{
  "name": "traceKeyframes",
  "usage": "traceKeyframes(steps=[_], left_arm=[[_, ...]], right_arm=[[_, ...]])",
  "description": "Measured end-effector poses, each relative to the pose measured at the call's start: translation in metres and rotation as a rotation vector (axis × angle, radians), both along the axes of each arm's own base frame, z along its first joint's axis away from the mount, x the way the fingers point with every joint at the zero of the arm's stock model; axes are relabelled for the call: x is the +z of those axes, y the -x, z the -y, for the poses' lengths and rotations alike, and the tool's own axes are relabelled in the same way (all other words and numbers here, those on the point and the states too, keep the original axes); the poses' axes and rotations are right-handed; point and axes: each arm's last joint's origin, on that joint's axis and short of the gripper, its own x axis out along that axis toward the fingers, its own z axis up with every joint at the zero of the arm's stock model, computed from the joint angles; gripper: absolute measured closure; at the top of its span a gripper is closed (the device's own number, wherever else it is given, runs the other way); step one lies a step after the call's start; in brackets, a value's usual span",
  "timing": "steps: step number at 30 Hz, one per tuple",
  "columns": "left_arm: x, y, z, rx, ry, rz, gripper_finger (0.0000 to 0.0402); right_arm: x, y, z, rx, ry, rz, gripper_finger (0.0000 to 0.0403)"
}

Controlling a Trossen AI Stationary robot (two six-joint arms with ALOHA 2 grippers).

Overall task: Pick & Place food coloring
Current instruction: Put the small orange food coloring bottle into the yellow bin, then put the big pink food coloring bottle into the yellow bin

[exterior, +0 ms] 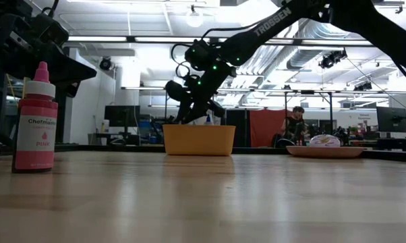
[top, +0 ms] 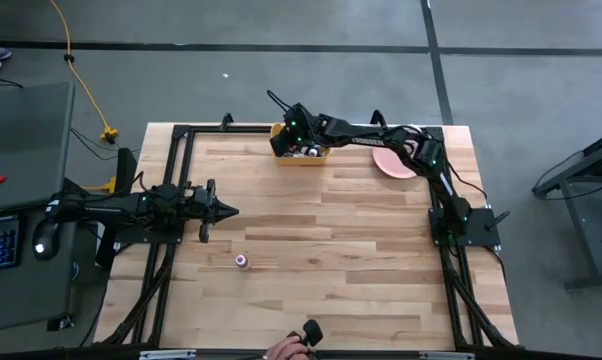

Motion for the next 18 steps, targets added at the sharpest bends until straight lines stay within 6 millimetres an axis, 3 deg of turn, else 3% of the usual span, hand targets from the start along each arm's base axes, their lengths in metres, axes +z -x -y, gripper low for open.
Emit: traceKeyframes(steps=[13, 18], left_arm=[[0.0, 0.0, 0.0, -0.001, 0.0, 0.0, 0.0401], [0.0, 0.0, 0.0, 0.0, 0.0, 0.0, 0.0401]], right_arm=[[0.0, -0.001, -0.003, 0.013, -0.029, 0.016, 0.0305], [0.018, -0.01, -0.01, 0.077, 0.012, 0.048, 0.0304]])
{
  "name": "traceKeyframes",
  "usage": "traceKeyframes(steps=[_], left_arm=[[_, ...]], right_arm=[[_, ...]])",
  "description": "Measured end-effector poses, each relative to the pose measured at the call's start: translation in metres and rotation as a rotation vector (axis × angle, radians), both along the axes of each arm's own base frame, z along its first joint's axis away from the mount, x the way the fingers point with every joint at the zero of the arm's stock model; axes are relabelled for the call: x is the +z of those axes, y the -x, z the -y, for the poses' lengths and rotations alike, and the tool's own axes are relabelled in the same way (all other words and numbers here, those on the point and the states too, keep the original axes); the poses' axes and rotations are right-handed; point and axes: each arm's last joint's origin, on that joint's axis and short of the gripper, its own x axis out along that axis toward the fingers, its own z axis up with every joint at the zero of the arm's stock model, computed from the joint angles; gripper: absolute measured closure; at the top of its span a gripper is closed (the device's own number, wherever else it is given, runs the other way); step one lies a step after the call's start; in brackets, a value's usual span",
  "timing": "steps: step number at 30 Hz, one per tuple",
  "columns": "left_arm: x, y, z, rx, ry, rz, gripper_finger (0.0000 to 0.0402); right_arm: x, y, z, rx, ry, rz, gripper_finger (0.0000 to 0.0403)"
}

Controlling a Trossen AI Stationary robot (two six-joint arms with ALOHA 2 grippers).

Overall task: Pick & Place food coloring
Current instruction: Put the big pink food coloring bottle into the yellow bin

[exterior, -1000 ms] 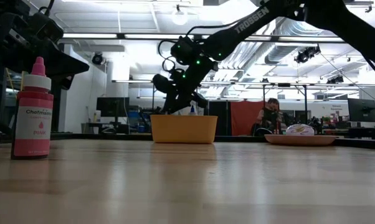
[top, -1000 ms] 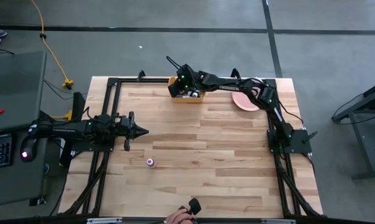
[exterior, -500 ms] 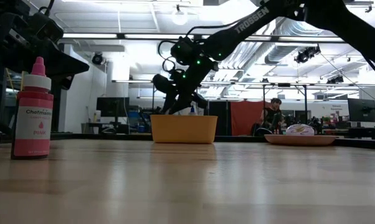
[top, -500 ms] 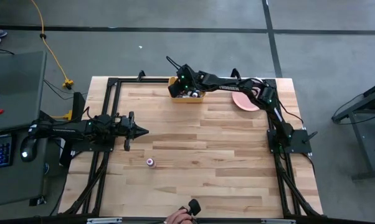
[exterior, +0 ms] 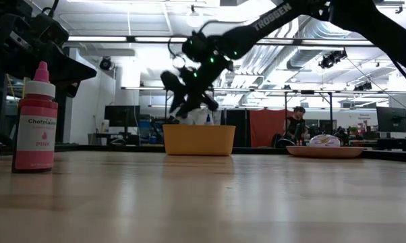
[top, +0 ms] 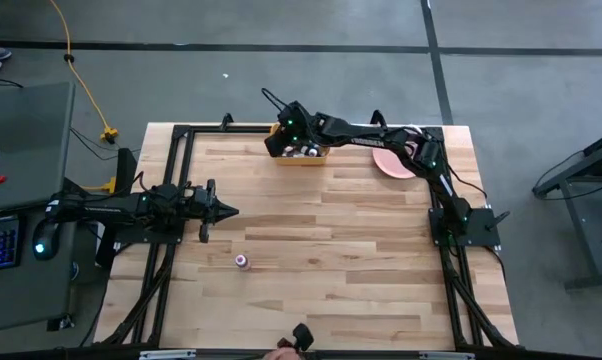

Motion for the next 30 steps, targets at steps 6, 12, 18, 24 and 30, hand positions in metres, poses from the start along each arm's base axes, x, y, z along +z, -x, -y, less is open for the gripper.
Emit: traceKeyframes(steps=[6, 12, 18, 24, 30], left_arm=[[0.0, 0.0, 0.0, 0.0, 0.0, 0.0, 0.0401], [0.0, 0.0, 0.0, 0.0, 0.0, 0.0, 0.0401], [0.0, 0.0, 0.0, 0.0, 0.0, 0.0, 0.0401], [0.0, 0.0, 0.0, 0.0, 0.0, 0.0, 0.0401], [0.0, 0.0, 0.0, 0.0, 0.0, 0.0, 0.0401]], right_arm=[[0.046, -0.013, -0.022, 0.133, 0.08, -0.02, 0.0304], [0.088, -0.016, -0.059, 0.336, 0.189, -0.142, 0.0304], [0.108, -0.013, -0.11, 0.601, 0.167, -0.232, 0.0304], [0.102, -0.015, -0.157, 0.782, 0.092, -0.276, 0.0304], [0.077, -0.02, -0.204, 0.898, 0.09, -0.317, 0.0304]])
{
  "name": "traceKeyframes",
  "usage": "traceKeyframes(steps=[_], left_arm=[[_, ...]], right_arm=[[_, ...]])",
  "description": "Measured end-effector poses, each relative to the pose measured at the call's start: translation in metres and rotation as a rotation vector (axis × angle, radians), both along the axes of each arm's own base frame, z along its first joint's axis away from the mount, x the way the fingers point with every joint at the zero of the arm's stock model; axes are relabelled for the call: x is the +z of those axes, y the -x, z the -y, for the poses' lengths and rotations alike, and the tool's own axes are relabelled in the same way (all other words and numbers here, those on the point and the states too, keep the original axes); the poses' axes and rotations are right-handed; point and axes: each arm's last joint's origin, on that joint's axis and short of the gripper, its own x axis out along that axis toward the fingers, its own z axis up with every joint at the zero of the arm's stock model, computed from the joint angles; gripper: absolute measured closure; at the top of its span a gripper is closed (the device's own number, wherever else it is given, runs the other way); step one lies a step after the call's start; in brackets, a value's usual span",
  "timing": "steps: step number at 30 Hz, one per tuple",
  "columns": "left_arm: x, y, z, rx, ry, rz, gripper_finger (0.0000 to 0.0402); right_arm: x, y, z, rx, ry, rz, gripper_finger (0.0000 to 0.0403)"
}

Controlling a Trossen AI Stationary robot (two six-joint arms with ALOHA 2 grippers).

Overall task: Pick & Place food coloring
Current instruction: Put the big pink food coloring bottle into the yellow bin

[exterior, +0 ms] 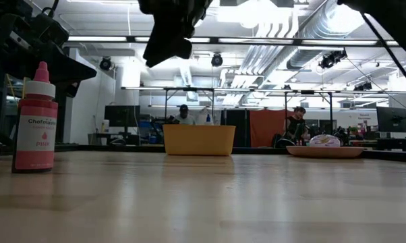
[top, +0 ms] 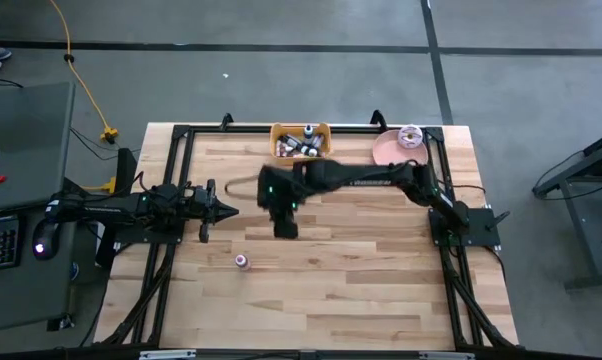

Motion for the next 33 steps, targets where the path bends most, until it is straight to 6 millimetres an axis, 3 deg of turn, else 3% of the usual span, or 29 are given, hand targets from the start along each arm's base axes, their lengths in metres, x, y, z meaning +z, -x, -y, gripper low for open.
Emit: traceKeyframes(steps=[7, 12, 15, 24, 33], left_arm=[[0.0, 0.0, 0.0, 0.0, 0.0, 0.0, 0.0401], [0.0, 0.0, 0.0, 0.0, 0.0, 0.0, 0.0401], [0.0, 0.0, 0.0, -0.001, 0.0, 0.0, 0.0401], [0.0, 0.0, 0.0, 0.0, 0.0, -0.001, 0.0401], [0.0, 0.0, 0.0, 0.0, 0.0, -0.001, 0.0401]], right_arm=[[-0.032, 0.014, -0.041, 0.059, -0.013, 0.107, 0.0304], [-0.048, 0.022, -0.066, 0.076, -0.072, 0.263, 0.0304], [-0.055, 0.022, -0.078, 0.108, -0.082, 0.268, 0.0304], [-0.041, 0.018, -0.094, 0.196, -0.012, 0.288, 0.0304], [-0.023, -0.018, -0.099, 0.25, 0.025, 0.154, 0.0304]])
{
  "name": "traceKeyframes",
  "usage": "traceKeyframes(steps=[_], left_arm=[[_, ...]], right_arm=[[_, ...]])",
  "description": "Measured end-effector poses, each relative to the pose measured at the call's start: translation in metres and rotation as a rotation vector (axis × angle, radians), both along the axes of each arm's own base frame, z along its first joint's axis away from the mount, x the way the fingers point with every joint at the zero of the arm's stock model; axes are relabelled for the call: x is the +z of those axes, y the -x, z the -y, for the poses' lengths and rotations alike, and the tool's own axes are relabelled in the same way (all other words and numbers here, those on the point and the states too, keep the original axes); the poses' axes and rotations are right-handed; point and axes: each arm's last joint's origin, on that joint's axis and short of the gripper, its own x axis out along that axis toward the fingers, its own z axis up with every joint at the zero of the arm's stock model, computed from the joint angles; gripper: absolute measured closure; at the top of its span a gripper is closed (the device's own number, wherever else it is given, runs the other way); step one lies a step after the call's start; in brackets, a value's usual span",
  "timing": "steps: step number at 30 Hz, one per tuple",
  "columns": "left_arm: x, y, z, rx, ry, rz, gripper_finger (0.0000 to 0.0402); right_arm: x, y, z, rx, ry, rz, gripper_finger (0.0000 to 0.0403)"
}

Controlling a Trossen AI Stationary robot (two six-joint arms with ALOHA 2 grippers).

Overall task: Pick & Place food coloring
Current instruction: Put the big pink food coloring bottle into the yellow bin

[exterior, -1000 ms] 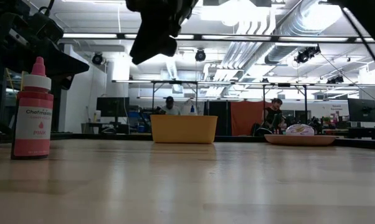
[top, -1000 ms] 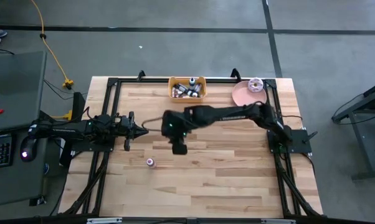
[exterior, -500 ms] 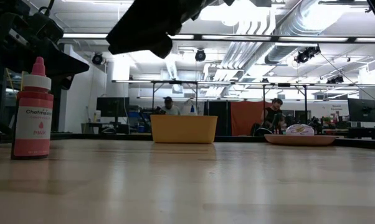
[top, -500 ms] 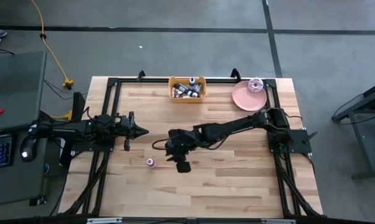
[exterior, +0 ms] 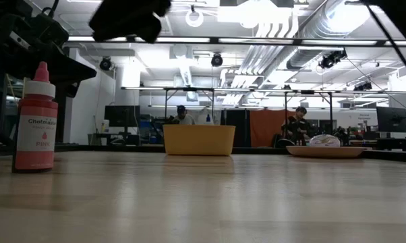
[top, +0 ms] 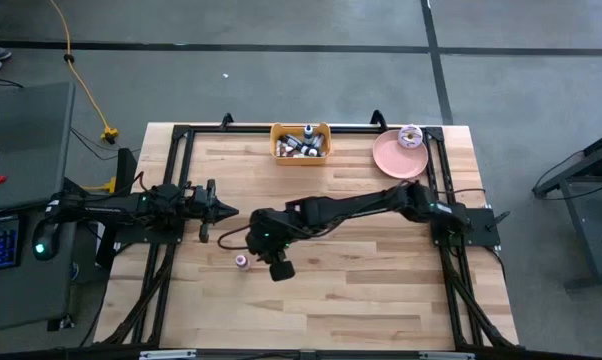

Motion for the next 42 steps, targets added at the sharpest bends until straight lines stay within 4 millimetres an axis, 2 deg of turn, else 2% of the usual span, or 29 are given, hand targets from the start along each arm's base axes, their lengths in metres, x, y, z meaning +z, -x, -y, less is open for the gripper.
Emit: traceKeyframes(steps=[3, 7, 19, 25, 42], left_arm=[[0.0, 0.0, 0.0, 0.0, 0.0, 0.0, 0.0401], [0.0, 0.0, 0.0, 0.0, 0.0, 0.0, 0.0401], [0.0, 0.0, 0.0, 0.002, 0.0, 0.0, 0.0401], [0.0, 0.0, 0.0, 0.001, 0.0, 0.0, 0.0401], [0.0, 0.0, 0.0, 0.001, 0.0, 0.0, 0.0401]], right_arm=[[0.004, -0.009, -0.002, 0.023, 0.022, -0.017, 0.0297], [-0.008, -0.017, -0.003, 0.038, 0.02, 0.013, 0.0274], [-0.02, -0.032, -0.006, -0.011, 0.05, 0.115, 0.0202], [-0.045, -0.039, -0.007, -0.038, 0.024, 0.066, 0.0189], [-0.071, -0.049, -0.008, -0.105, 0.012, 0.052, 0.018]])
